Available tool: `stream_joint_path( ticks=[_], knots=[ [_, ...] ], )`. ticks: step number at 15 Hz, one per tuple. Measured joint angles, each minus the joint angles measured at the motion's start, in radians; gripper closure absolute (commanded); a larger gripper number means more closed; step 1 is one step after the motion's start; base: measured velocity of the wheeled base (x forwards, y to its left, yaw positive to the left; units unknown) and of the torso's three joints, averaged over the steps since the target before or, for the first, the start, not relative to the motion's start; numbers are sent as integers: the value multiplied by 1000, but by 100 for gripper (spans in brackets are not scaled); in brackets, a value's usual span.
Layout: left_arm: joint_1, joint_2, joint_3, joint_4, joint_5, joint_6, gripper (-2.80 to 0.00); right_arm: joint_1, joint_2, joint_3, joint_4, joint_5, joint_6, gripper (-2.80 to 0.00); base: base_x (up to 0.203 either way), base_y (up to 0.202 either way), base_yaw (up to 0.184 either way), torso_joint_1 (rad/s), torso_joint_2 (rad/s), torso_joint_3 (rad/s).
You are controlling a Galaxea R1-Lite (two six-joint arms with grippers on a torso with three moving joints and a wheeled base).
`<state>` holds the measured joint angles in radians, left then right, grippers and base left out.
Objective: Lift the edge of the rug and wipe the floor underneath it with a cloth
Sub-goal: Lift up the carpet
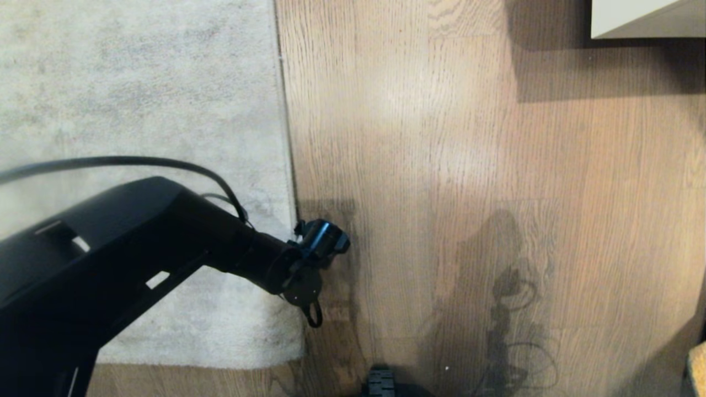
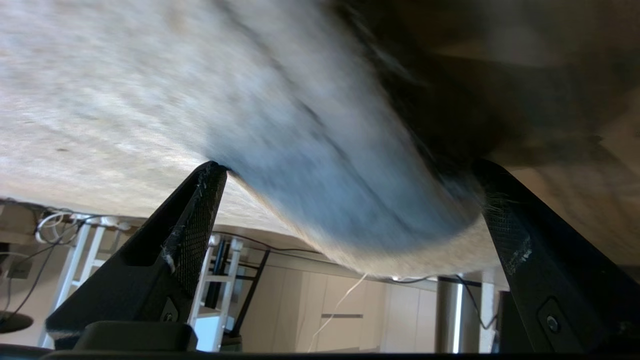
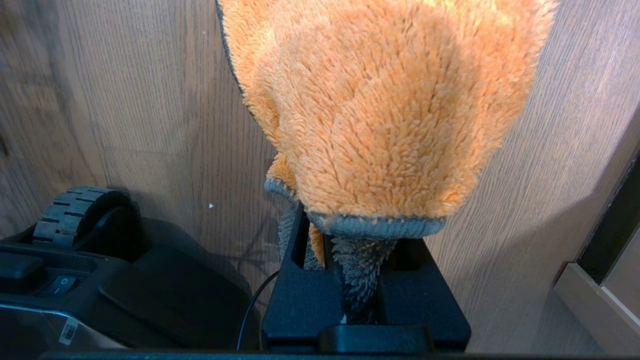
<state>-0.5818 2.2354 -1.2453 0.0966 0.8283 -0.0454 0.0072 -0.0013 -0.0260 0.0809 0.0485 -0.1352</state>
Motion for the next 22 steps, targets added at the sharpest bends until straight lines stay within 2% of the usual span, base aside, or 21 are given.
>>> stream_joint_path(
  ticks=[5,9,14,20,22],
  knots=[
    [3,-50,51,0,8,4,-280,0,0,0,0,0,0,0,0,0,0,0,0,0],
    [23,-100,69,2,55,55,-280,0,0,0,0,0,0,0,0,0,0,0,0,0],
    [52,-148,66,3,84,71,-280,0,0,0,0,0,0,0,0,0,0,0,0,0],
    [72,-171,6,4,109,97,-280,0,0,0,0,0,0,0,0,0,0,0,0,0],
    [74,-171,-21,5,111,124,-280,0,0,0,0,0,0,0,0,0,0,0,0,0]
  ],
)
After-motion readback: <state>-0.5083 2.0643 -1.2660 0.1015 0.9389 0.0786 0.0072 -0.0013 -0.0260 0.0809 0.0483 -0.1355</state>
